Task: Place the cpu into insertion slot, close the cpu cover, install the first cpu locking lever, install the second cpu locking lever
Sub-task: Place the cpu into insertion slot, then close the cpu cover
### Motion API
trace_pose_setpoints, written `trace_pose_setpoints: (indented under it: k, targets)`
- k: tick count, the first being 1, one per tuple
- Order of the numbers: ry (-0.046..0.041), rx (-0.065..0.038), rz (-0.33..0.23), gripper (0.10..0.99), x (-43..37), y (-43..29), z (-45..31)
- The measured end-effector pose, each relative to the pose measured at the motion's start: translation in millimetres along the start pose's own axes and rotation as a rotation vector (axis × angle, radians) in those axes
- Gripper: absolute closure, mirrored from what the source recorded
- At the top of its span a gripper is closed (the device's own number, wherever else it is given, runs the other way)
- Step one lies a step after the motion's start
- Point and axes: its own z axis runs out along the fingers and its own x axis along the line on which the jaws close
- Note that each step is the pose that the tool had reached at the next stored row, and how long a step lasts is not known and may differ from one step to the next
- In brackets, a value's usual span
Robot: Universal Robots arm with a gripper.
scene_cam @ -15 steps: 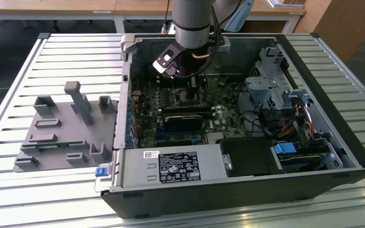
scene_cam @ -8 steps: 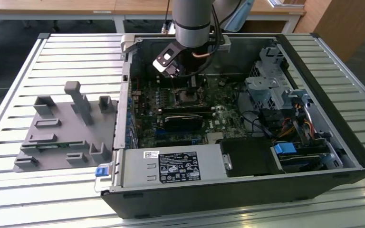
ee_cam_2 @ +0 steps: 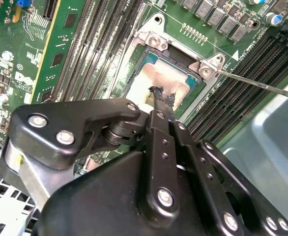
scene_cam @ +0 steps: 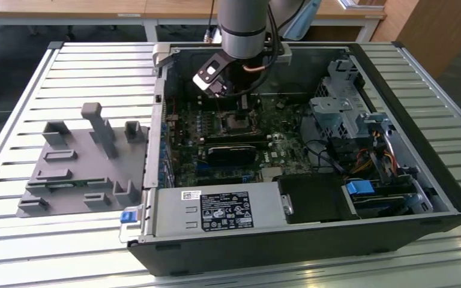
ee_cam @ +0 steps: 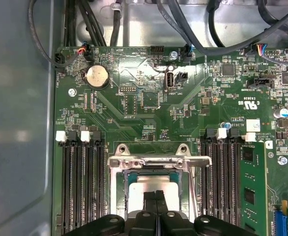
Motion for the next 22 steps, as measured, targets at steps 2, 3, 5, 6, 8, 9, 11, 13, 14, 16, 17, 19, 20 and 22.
trace_pose_setpoints:
  k: [2,3,5,6,8,9,11,13,14,16,17,19,20,22]
  targets:
    - [-0.0003,0.0,0.0,0.98,0.0,0.0,-0.5]
    - [-0.0004,0.0,0.0,0.98,-0.1,0.1,-1.3]
    - [-0.0002,0.001,0.0,0.98,0.0,0.2,-3.0]
    - [-0.0002,0.001,0.0,0.98,-0.1,0.2,-4.1]
    - [-0.0001,0.001,0.0,0.98,-0.1,0.4,-6.7]
    - [-0.0001,0.001,0.0,0.98,-0.1,0.5,-7.9]
    - [-0.0001,0.001,0.0,0.98,-0.1,0.6,-10.0]
    - [-0.0013,0.001,0.0,0.98,-0.1,0.8,-12.4]
    - [-0.0015,0.001,0.0,0.98,-0.2,0.9,-13.7]
    - [-0.0017,0.001,0.0,0.98,-0.2,1.1,-17.5]
    - [-0.0021,0.001,0.0,0.98,-0.2,1.2,-19.6]
    - [-0.0029,0.001,0.0,0.98,-0.2,1.6,-26.1]
    - [-0.0031,0.001,0.0,0.98,-0.3,1.8,-30.0]
    - [-0.0031,0.001,0.0,0.98,-0.3,2.4,-38.9]
